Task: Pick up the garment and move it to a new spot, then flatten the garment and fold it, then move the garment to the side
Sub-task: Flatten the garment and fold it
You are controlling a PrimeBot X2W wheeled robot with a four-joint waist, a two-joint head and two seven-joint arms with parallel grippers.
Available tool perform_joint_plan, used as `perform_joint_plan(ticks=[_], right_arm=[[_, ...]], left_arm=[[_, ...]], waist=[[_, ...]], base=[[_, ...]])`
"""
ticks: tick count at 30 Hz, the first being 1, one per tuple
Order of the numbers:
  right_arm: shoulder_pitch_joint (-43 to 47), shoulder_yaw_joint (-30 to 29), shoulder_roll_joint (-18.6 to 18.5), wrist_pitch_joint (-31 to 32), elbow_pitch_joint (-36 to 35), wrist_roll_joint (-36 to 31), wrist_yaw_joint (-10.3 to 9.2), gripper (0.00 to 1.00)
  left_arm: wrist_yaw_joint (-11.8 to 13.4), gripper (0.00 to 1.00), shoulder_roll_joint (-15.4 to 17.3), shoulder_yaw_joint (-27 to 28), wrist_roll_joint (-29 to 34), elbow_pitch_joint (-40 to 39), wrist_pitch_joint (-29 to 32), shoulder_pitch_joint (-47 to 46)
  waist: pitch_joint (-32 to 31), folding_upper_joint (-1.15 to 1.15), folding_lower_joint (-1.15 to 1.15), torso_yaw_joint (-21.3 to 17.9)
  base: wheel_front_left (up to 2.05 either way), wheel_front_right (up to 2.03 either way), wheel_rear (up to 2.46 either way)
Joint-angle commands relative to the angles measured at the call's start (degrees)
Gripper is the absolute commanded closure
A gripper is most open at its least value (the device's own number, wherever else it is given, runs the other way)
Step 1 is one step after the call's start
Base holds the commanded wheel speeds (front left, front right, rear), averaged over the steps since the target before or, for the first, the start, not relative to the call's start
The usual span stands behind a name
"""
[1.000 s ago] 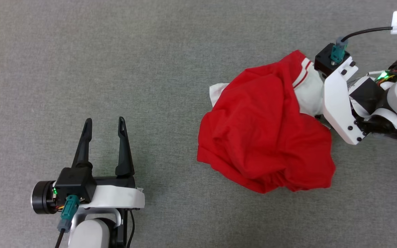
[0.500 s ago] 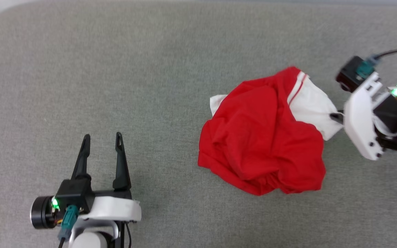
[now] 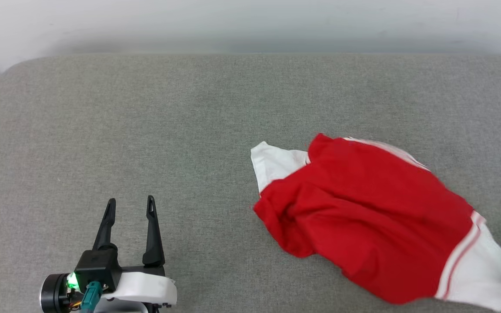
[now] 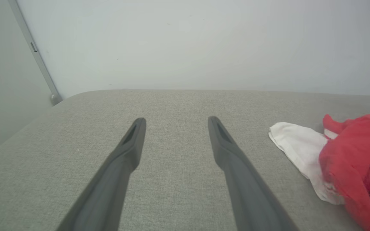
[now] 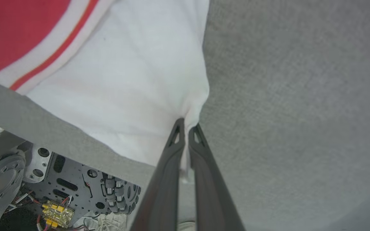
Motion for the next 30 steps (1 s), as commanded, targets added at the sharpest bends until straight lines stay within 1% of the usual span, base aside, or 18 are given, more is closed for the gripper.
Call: perform_joint_plan(ticks=[1, 3, 4, 6, 7, 8, 11, 16, 18, 20, 22, 24, 26, 28, 30], right_arm=[[2.62, -0.04, 0.71, -0.60, 1.77, 0.27, -0.03, 1.00], [5.30, -1.35, 2.33, -0.87, 3.96, 1.93, -0.02, 1.00], [5.30, -1.35, 2.33, -0.87, 3.96, 1.93, -0.02, 1.00], [6.91, -3.28, 4.30, -3.58, 6.46, 2.64, -0.03, 0.99], [6.92, -4.13, 5.03, -4.96, 7.26, 1.97, -0.04, 0.51], [6.85, -5.06, 5.60, -6.33, 7.64, 1.36, -0.04, 0.00], [6.54, -7.95, 6.15, -10.39, 7.70, -0.28, -0.03, 0.00], [4.87, -13.68, 5.88, -17.59, 4.83, -6.33, -0.03, 0.00], [4.53, -17.41, 6.75, -21.55, 3.86, -8.51, -0.03, 0.00], [4.89, -22.11, 8.47, -26.47, 3.67, -11.26, -0.03, 0.00], [6.17, -27.55, 11.29, -31.43, 4.20, -13.36, -0.03, 0.00], [7.42, -32.89, 14.09, -36.55, 4.18, -17.02, -0.04, 0.00], [9.18, -38.87, 17.68, -41.37, 4.37, -20.90, -0.03, 0.00], [11.01, -45.49, 21.87, -44.46, 3.42, -26.34, -0.03, 0.00], [13.51, -51.85, 26.95, -45.69, 0.08, -32.29, -0.02, 0.00]], left_arm=[[-0.09, 0.00, -0.01, -0.12, 0.47, 0.03, -0.15, 0.58], [-0.08, 0.00, -0.02, -0.14, 0.51, 0.13, -0.15, 0.81], [-0.08, 0.00, -0.02, -0.14, 0.51, 0.13, -0.15, 0.81], [-0.09, 0.00, -0.01, -0.12, 0.57, 0.27, -0.15, 0.93], [-0.11, 0.00, -0.02, -0.06, 0.68, 0.34, -0.15, 1.04], [-0.11, 0.00, -0.01, 0.13, 0.78, 0.38, -0.15, 1.22], [-0.22, 0.00, -0.01, 0.69, 1.19, 0.38, -0.15, 1.74], [-1.13, 0.00, 0.00, 2.23, 1.87, -0.62, -0.15, 1.73], [-1.91, 0.00, 0.23, 2.95, 2.06, -0.96, -0.15, 0.73], [-2.85, 0.00, 0.93, 3.79, 2.22, -1.13, -0.15, -0.70], [-3.73, 0.00, 1.61, 4.74, 2.30, -1.27, -0.15, -2.42], [-4.60, 0.00, 2.37, 5.26, 2.63, -1.29, -0.15, -4.38], [-5.51, 0.00, 3.35, 5.38, 3.08, -1.22, -0.15, -6.26], [-6.32, 0.00, 4.40, 5.28, 3.68, -1.02, -0.15, -8.37], [-7.29, 0.00, 5.41, 5.14, 3.91, 0.40, -0.15, -10.69]], waist=[[-0.04, 0.00, 0.01, 0.17], [-0.19, 0.00, 0.01, 0.23], [-0.19, 0.00, 0.01, 0.23], [-0.44, 0.00, 0.01, 0.23], [-0.74, 0.00, 0.01, 0.13], [-1.09, 0.00, 0.01, -0.02], [-2.37, 0.00, 0.01, -0.58], [-3.91, 0.00, 0.01, -2.06], [-4.09, 0.00, 0.01, -2.54], [-4.20, 0.00, 0.01, -2.91], [-4.17, 0.00, 0.01, -3.32], [-4.14, 0.00, 0.01, -3.63], [-4.20, 0.00, 0.01, -3.88], [-4.10, 0.00, 0.01, -4.14], [-3.82, 0.00, 0.01, -4.63]], base=[[0.00, 0.00, 0.00], [0.00, 0.00, 0.00], [0.00, 0.00, 0.00], [0.00, 0.00, 0.00], [0.00, 0.00, 0.00], [0.00, 0.00, 0.00], [0.00, 0.00, 0.00], [0.00, 0.00, 0.00], [0.00, 0.00, 0.00], [0.00, 0.00, 0.00], [0.00, 0.00, 0.00], [0.00, 0.00, 0.00], [0.00, 0.00, 0.00], [0.00, 0.00, 0.00], [0.00, 0.00, 0.00]])
